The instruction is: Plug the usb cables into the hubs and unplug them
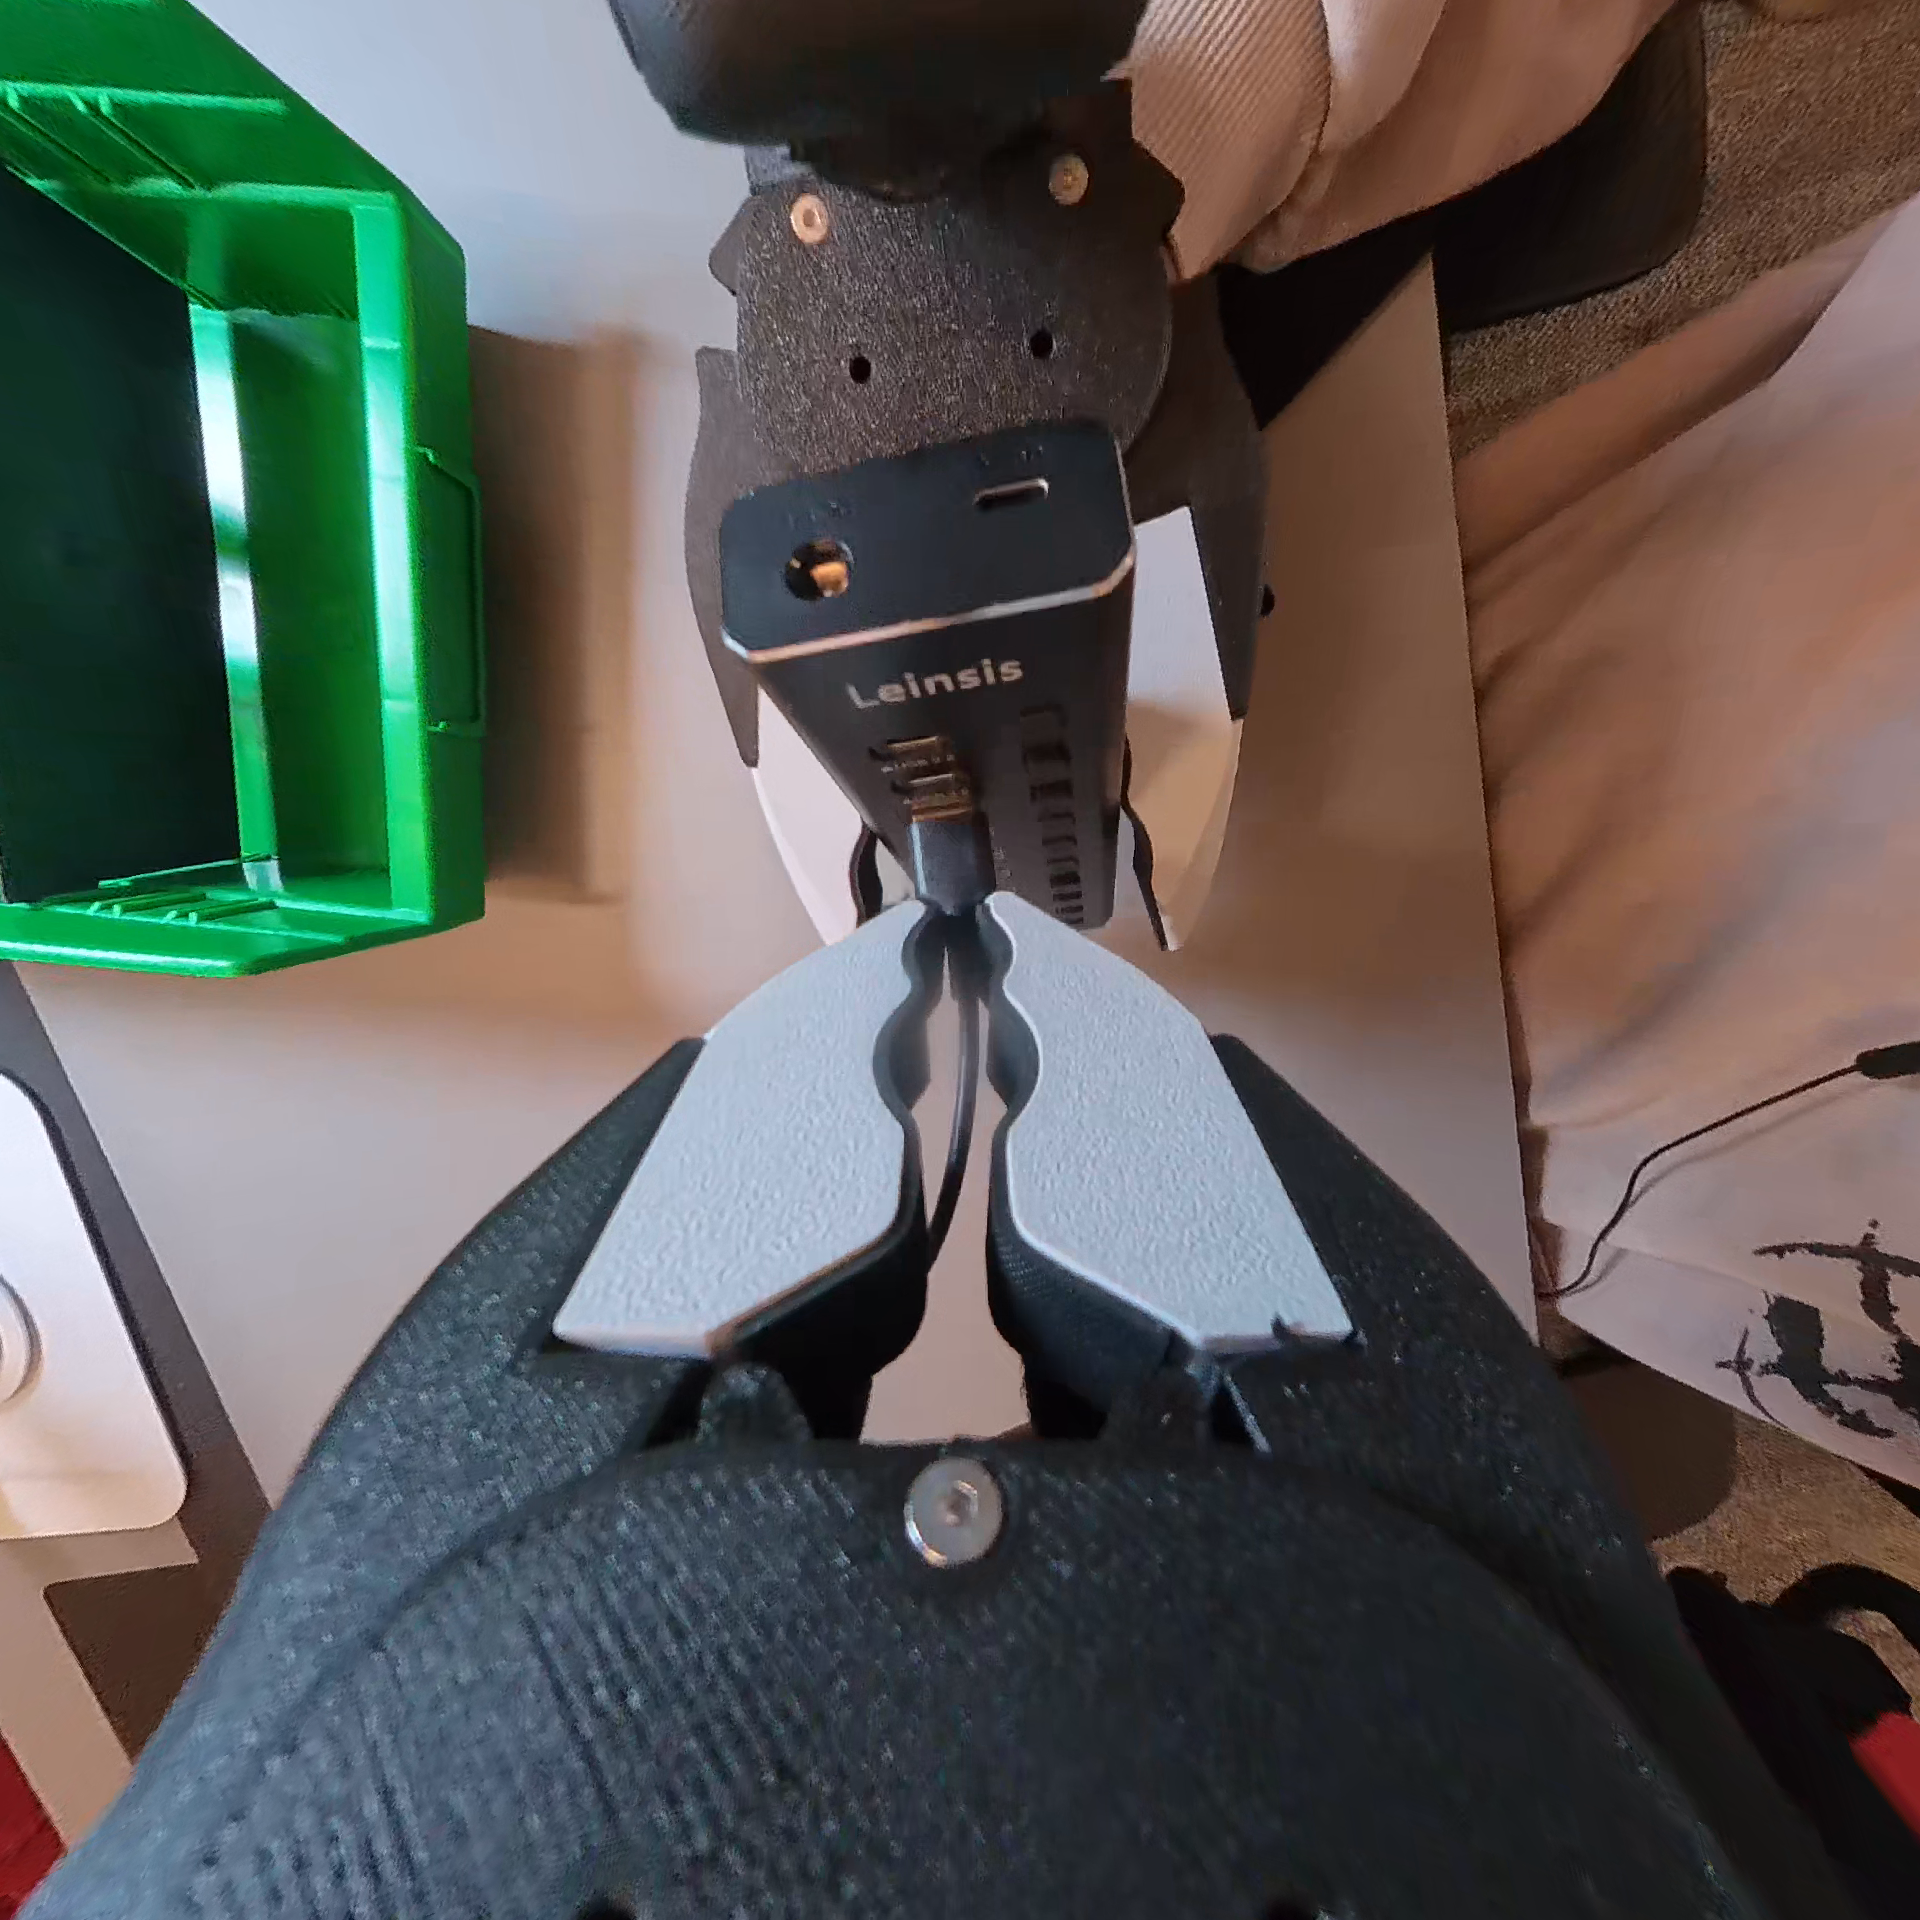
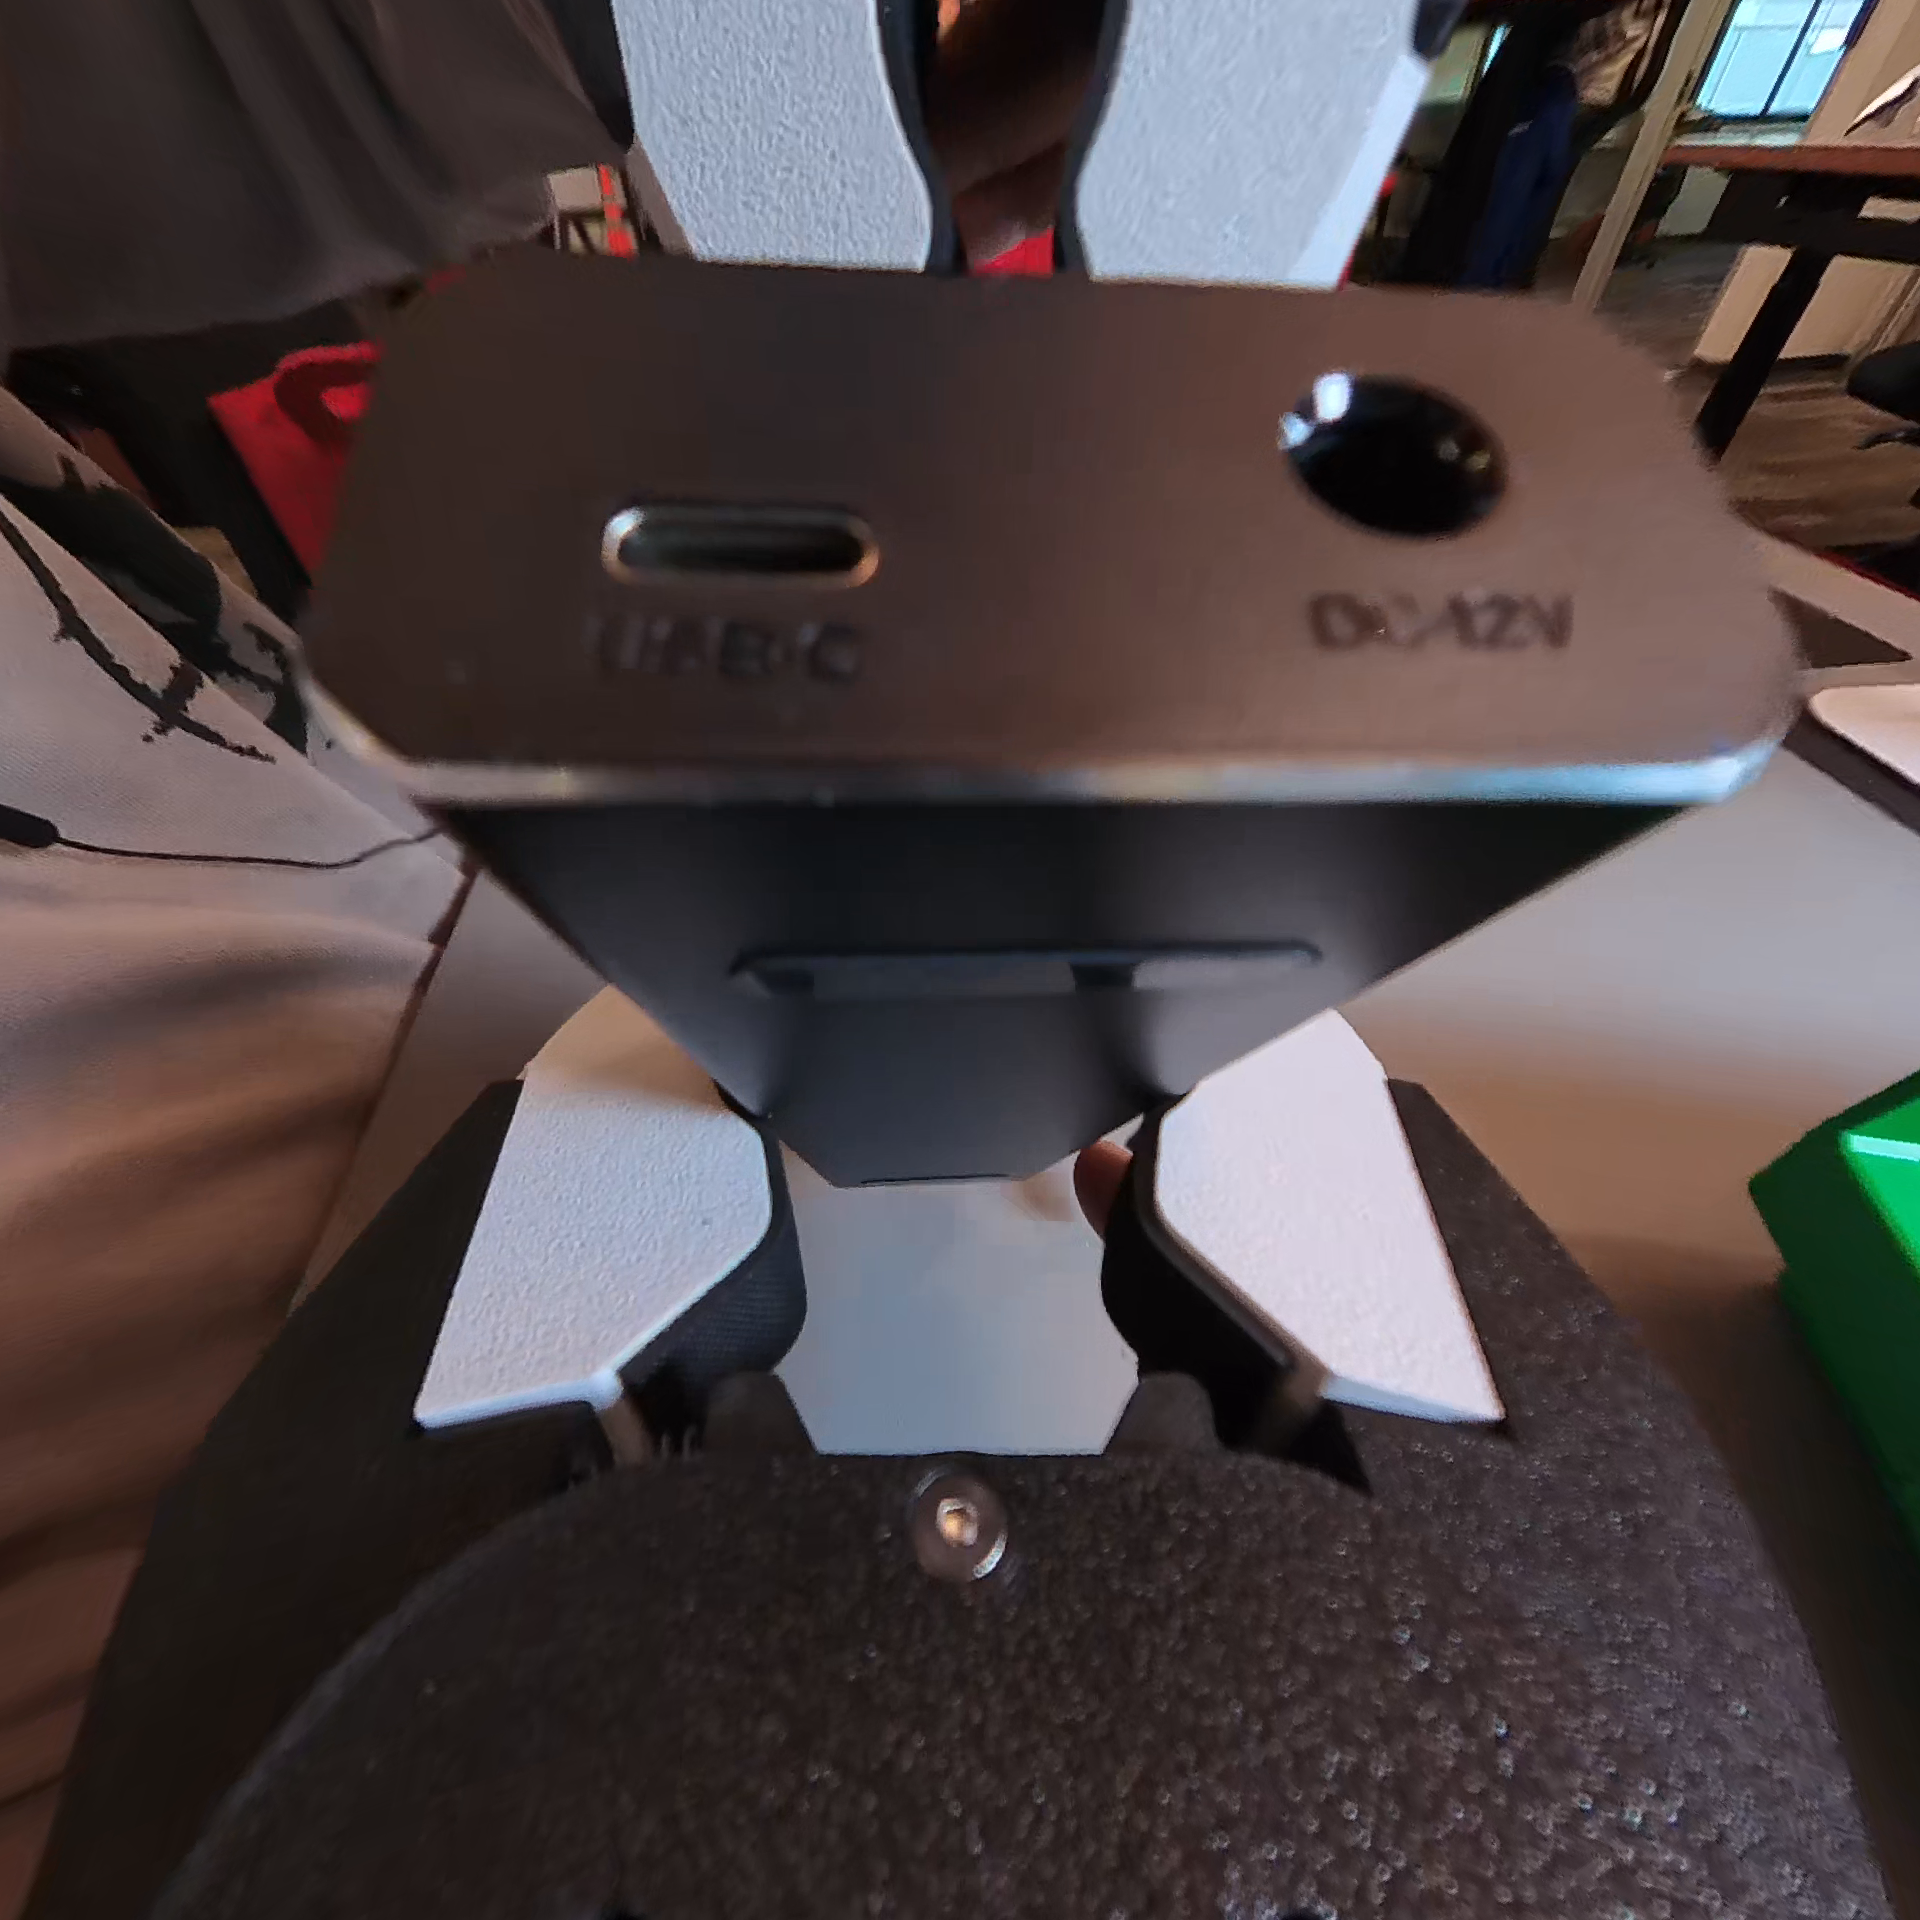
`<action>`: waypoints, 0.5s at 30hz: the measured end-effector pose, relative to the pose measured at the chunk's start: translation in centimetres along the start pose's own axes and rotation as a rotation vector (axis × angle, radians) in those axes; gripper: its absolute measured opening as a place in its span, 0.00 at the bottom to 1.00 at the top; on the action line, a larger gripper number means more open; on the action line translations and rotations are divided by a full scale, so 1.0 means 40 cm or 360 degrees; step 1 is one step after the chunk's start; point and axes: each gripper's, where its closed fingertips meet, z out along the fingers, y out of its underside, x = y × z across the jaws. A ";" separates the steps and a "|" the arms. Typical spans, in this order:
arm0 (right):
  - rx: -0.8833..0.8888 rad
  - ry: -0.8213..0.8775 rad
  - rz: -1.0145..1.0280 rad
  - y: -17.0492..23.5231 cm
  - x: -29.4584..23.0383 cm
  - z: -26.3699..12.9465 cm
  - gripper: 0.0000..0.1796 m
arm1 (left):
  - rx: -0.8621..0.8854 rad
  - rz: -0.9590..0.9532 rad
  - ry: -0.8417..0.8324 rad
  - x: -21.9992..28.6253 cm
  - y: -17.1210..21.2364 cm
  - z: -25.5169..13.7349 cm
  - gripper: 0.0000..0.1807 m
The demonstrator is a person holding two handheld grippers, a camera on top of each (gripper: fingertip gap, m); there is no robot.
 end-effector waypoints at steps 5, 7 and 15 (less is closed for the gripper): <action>0.0003 0.0015 -0.0002 0.003 0.001 0.004 0.40 | 0.0058 0.0032 -0.0044 -0.002 -0.001 -0.001 0.03; 0.0036 0.0011 0.0008 -0.010 0.003 0.002 0.40 | 0.0115 0.0071 -0.0073 -0.006 -0.009 -0.011 0.04; 0.0261 -0.0012 0.0078 -0.071 0.014 -0.050 0.40 | 0.0789 0.0026 -0.0352 -0.058 -0.027 -0.136 0.09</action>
